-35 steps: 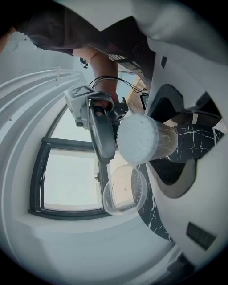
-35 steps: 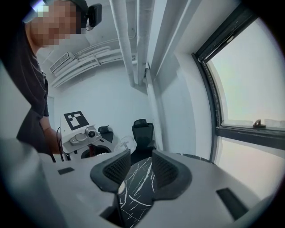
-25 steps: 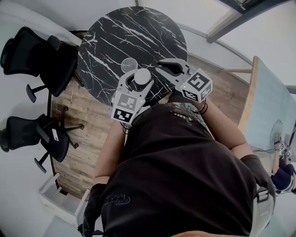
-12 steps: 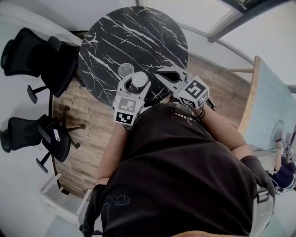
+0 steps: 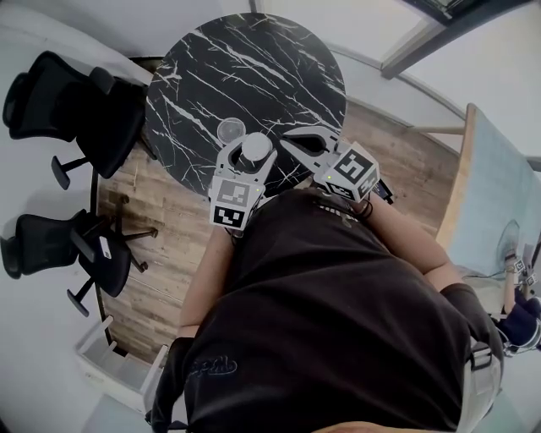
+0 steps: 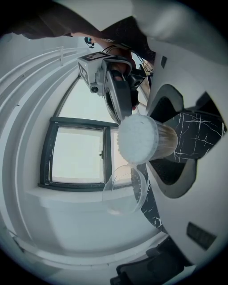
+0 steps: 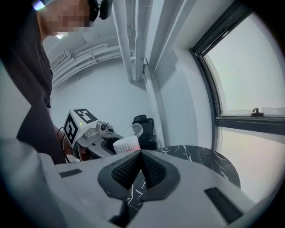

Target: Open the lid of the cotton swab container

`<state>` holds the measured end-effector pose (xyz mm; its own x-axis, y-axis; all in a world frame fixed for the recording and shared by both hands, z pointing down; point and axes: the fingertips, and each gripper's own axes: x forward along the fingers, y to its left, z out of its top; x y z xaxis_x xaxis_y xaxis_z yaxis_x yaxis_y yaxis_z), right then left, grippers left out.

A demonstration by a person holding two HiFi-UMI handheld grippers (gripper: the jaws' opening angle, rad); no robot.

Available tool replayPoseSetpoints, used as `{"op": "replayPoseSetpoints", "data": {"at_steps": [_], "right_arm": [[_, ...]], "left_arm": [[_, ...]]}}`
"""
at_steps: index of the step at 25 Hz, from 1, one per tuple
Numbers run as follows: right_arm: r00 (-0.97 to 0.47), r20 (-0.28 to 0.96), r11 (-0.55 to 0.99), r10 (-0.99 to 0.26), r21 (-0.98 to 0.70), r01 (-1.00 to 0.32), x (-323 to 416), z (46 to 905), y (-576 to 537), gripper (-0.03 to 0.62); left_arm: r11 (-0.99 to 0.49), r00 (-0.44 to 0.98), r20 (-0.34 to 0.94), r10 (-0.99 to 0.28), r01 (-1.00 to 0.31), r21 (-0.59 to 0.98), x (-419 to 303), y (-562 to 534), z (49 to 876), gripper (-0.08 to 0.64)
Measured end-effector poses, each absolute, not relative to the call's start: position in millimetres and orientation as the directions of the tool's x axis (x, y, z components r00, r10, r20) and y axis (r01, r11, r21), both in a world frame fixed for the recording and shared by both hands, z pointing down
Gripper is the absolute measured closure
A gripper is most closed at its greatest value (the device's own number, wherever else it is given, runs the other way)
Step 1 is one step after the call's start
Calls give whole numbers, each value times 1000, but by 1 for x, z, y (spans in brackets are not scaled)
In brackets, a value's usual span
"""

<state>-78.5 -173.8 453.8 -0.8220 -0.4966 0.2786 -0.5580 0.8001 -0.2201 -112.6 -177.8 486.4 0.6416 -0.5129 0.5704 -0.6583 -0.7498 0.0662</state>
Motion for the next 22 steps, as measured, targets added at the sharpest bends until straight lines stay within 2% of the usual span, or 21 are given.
{"op": "replayPoseSetpoints", "data": {"at_steps": [22], "right_arm": [[-807,291,783,-514,-226,-580,-77,456,-173,570]], "left_arm": [[-765,662,563,-495,-640,79,-108,-176,487,299]]}}
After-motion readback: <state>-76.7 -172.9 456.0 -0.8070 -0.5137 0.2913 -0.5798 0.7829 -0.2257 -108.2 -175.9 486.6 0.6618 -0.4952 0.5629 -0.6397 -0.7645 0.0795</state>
